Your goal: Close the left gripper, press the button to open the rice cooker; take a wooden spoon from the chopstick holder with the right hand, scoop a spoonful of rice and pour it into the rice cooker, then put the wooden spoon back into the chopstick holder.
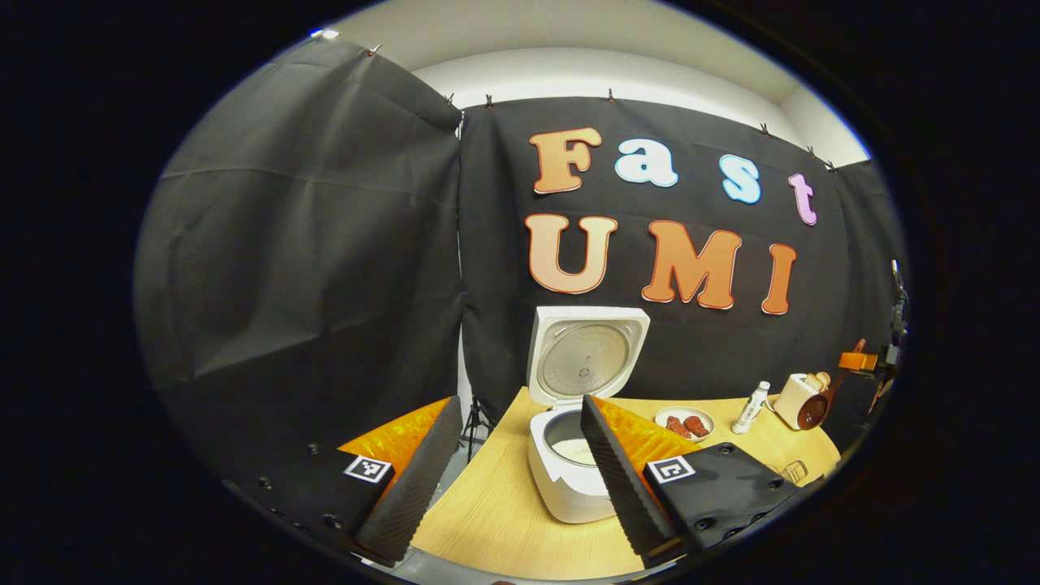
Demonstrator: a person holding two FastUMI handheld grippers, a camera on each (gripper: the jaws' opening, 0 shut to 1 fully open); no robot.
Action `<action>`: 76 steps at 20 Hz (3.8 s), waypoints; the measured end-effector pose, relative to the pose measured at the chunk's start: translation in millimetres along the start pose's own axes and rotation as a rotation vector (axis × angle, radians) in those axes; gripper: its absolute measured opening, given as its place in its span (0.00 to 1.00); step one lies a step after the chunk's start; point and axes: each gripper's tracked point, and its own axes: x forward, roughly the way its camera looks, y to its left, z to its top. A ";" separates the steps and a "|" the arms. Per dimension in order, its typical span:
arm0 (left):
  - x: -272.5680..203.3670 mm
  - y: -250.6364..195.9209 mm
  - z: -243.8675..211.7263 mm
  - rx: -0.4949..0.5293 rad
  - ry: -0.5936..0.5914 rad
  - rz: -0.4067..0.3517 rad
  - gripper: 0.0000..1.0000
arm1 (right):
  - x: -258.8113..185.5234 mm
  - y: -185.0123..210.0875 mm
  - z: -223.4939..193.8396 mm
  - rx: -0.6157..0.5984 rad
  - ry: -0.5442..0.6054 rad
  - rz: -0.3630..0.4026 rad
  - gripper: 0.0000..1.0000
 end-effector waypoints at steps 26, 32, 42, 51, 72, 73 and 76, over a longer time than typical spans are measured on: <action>-2.9 -81.8 -5.9 0.017 0.050 -0.108 0.99 | -3.6 -127.9 -169.3 0.196 0.204 -0.130 0.05; 0.2 -81.0 -7.4 0.021 0.056 -0.105 1.00 | -3.7 -142.7 -178.9 0.276 0.210 -0.156 0.19; 57.5 -92.4 41.9 -0.008 0.040 -0.114 0.98 | -33.4 -187.4 -119.7 0.127 0.121 -0.337 0.95; 180.0 -125.7 106.1 0.010 0.025 -0.137 0.98 | -46.4 -192.7 -75.7 0.088 0.053 -0.363 0.94; 368.1 -135.4 35.4 0.035 0.293 -0.135 1.00 | -43.4 -205.5 -60.7 0.013 0.066 -0.441 0.94; 363.9 -134.6 34.5 0.050 0.297 -0.150 1.00 | -42.1 -201.5 -60.6 0.004 0.068 -0.430 0.94; 355.5 -137.3 31.1 0.029 0.307 -0.161 1.00 | -39.7 -189.3 -59.4 -0.024 0.075 -0.401 0.95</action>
